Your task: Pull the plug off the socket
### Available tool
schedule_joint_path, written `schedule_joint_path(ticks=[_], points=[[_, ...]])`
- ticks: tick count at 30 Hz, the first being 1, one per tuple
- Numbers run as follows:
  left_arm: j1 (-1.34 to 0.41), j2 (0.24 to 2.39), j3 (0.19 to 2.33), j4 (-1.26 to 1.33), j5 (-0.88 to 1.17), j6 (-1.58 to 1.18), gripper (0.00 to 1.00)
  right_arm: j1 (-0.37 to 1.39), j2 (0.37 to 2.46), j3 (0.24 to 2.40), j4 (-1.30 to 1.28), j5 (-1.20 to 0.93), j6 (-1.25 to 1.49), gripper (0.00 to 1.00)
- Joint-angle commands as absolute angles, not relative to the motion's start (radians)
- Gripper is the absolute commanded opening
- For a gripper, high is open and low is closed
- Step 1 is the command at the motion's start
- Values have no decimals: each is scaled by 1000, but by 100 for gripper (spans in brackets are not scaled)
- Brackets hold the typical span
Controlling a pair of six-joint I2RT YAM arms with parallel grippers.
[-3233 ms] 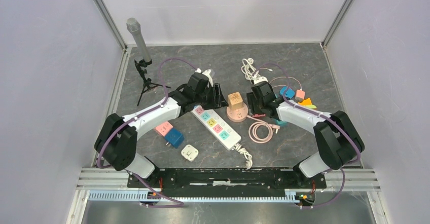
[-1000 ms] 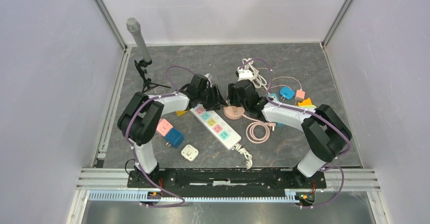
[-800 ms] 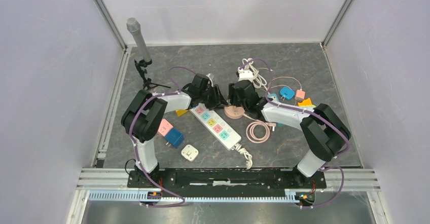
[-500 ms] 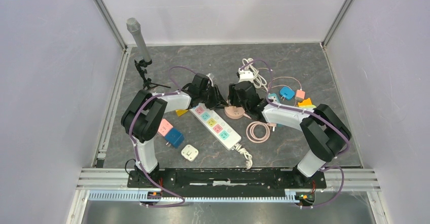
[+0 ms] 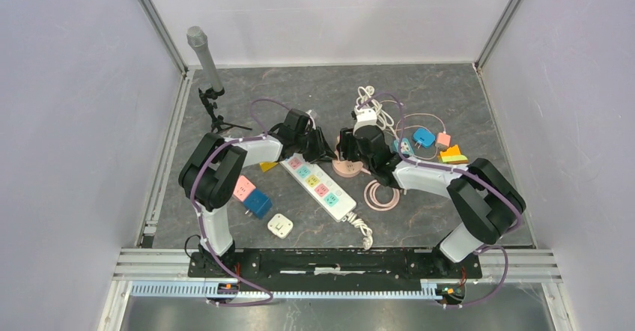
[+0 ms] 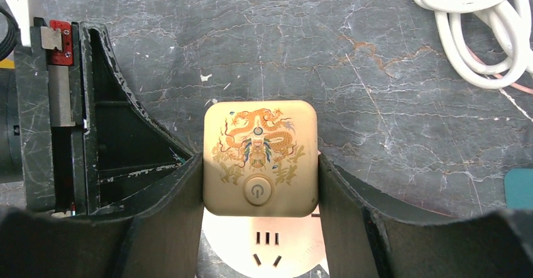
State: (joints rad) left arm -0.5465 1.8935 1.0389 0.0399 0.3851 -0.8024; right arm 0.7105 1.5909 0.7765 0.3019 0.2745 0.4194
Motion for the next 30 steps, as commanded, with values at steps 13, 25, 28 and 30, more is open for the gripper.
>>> schedule_joint_path(ticks=[13,25,28,30], points=[[-549,1970,1053,-103,304,-797,25,834,1555,949,221,490,354,0],[-550,1983,1047,-64,354,-818,24,792,1547,927,247,410,401,0],[-550,1990,1058,-61,386,-807,35,815,1594,955,221,410,401,0],[-549,1990,1057,-50,413,-803,42,816,1607,957,214,409,424,0]])
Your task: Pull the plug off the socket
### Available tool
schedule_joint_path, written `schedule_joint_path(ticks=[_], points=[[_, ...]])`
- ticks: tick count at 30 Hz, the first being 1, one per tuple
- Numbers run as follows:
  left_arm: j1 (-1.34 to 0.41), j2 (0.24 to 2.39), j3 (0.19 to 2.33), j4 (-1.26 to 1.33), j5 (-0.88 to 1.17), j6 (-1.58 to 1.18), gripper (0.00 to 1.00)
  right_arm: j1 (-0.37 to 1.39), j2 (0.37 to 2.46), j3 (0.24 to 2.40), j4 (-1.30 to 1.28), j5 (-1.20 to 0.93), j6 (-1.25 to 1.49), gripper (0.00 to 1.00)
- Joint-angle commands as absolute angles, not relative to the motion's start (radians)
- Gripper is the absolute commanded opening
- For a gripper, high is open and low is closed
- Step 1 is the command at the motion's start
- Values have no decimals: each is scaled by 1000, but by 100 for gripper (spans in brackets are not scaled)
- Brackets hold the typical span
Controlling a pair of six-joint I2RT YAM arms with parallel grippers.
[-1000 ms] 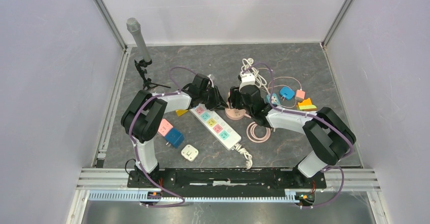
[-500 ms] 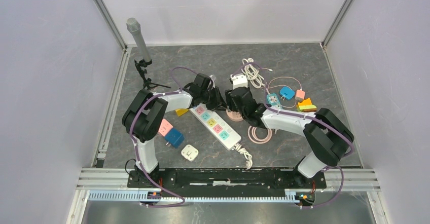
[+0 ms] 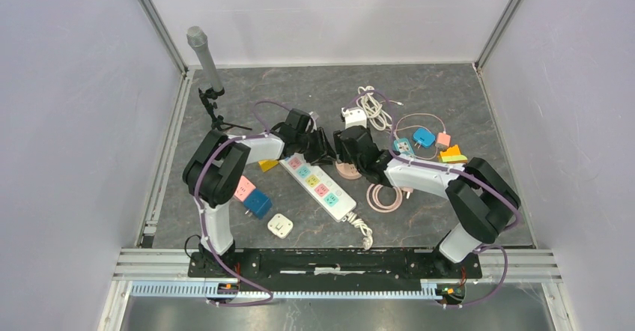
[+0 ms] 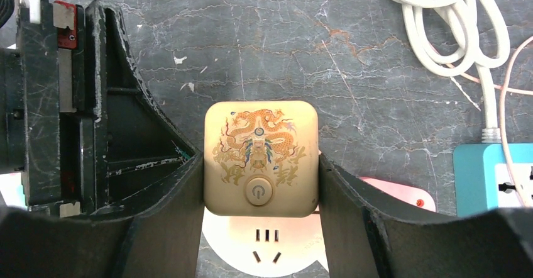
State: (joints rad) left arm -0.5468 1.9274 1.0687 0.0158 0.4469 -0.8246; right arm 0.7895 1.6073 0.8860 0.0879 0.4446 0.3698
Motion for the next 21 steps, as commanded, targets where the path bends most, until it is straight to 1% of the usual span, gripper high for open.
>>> schedule_joint_path(ticks=[1,3,5,7,10,12,16,21], points=[[-550,1989,1053,-41,428,-803,45,815,1610,959,211,414,434,0],[-551,1987,1046,-26,453,-807,48,810,1616,970,202,422,465,0],[-554,1986,1043,-23,460,-810,49,798,1620,979,202,421,501,0],[-555,1991,1042,-23,459,-814,46,787,1625,981,226,399,526,0],[-557,2004,1049,-51,441,-812,36,781,1625,982,278,358,532,0],[-557,2015,1057,-76,425,-806,33,780,1617,986,285,350,524,0],[-557,2030,1062,-98,406,-798,29,776,1557,930,360,335,496,0],[-557,2047,1068,-100,402,-801,26,748,1483,830,474,249,520,0]])
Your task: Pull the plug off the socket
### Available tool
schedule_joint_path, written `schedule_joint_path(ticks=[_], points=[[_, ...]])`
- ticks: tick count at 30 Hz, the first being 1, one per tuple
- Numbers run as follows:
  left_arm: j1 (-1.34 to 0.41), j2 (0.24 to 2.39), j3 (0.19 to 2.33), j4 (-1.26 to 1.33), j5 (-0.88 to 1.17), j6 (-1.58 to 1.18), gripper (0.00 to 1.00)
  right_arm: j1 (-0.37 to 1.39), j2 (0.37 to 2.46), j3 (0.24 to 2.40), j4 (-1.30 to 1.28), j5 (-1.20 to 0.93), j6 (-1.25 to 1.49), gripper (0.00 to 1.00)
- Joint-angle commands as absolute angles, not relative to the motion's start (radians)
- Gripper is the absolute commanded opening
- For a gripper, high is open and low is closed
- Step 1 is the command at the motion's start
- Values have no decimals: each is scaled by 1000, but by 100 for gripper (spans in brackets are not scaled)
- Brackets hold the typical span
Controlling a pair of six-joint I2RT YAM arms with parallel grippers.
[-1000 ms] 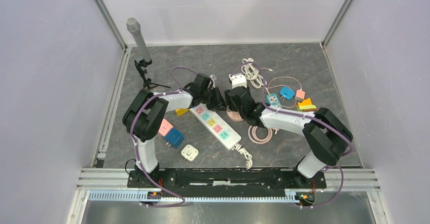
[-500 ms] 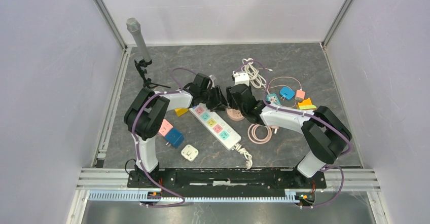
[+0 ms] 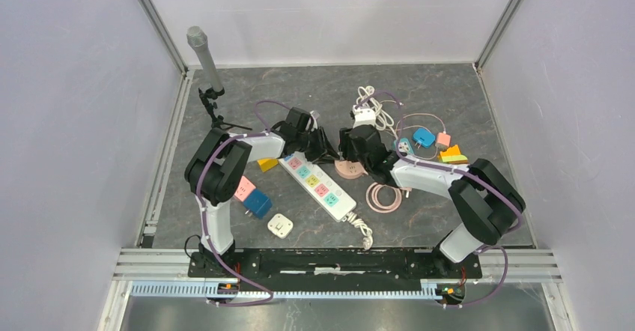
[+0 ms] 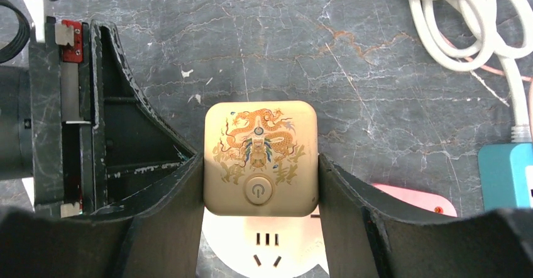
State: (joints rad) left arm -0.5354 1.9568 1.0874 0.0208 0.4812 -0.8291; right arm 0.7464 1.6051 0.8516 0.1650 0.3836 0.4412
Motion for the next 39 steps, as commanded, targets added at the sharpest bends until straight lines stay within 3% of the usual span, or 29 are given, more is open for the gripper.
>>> schedule_joint_path(ticks=[1,7,15,22,30,36,39], points=[[-557,2051,1070,-101,402,-802,25,749,1475,813,491,245,512,0],[-556,2061,1068,-95,405,-833,24,817,1474,724,557,332,420,0],[-556,2065,1075,-109,399,-825,22,855,1485,793,409,507,378,0],[-557,2063,1075,-109,397,-822,21,801,1480,804,412,380,429,0],[-557,2059,1075,-110,399,-816,20,879,1548,884,342,487,369,0],[-557,2054,1080,-115,397,-810,19,710,1487,807,423,218,542,0],[-557,2050,1081,-118,396,-805,19,726,1509,835,401,222,522,0]])
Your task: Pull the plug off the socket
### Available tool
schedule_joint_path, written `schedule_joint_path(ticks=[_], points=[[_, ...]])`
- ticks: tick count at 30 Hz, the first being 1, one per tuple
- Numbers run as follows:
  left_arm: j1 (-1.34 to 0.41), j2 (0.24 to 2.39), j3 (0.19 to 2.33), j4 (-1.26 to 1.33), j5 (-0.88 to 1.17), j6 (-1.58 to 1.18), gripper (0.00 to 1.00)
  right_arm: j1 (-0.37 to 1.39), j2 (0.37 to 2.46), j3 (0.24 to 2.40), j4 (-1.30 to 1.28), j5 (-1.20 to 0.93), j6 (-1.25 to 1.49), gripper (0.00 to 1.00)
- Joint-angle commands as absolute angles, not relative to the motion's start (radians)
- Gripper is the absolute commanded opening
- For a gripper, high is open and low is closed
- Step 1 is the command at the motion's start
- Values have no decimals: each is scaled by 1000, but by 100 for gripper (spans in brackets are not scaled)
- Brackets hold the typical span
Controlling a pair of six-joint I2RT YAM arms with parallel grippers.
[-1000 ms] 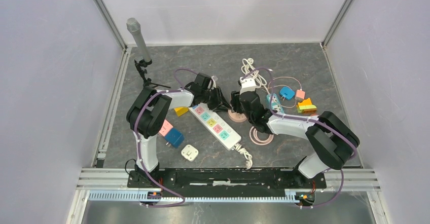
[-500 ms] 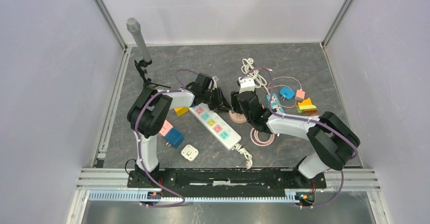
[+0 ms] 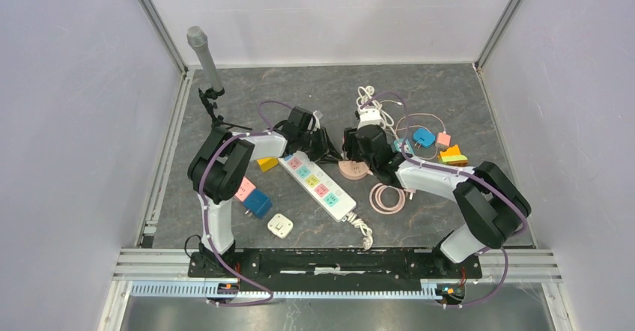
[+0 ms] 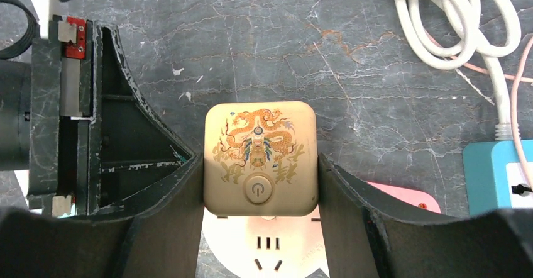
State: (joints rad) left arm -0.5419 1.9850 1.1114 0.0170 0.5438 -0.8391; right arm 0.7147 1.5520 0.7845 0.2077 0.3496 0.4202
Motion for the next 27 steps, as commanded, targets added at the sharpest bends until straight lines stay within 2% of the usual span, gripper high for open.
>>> schedule_joint_path(ticks=[1,5,11,18,20,27], points=[[-557,2051,1081,-120,394,-802,19,750,1524,858,378,259,492,0],[-557,2053,1085,-126,391,-798,19,845,1564,910,332,403,411,0],[-557,2052,1083,-131,387,-795,19,846,1537,912,312,468,370,0],[-558,2039,1077,-123,388,-804,18,691,1495,808,420,227,522,0],[-559,2034,1078,-124,387,-801,18,698,1502,798,432,221,517,0],[-558,2042,1088,-127,383,-804,17,869,1557,917,336,465,297,0]])
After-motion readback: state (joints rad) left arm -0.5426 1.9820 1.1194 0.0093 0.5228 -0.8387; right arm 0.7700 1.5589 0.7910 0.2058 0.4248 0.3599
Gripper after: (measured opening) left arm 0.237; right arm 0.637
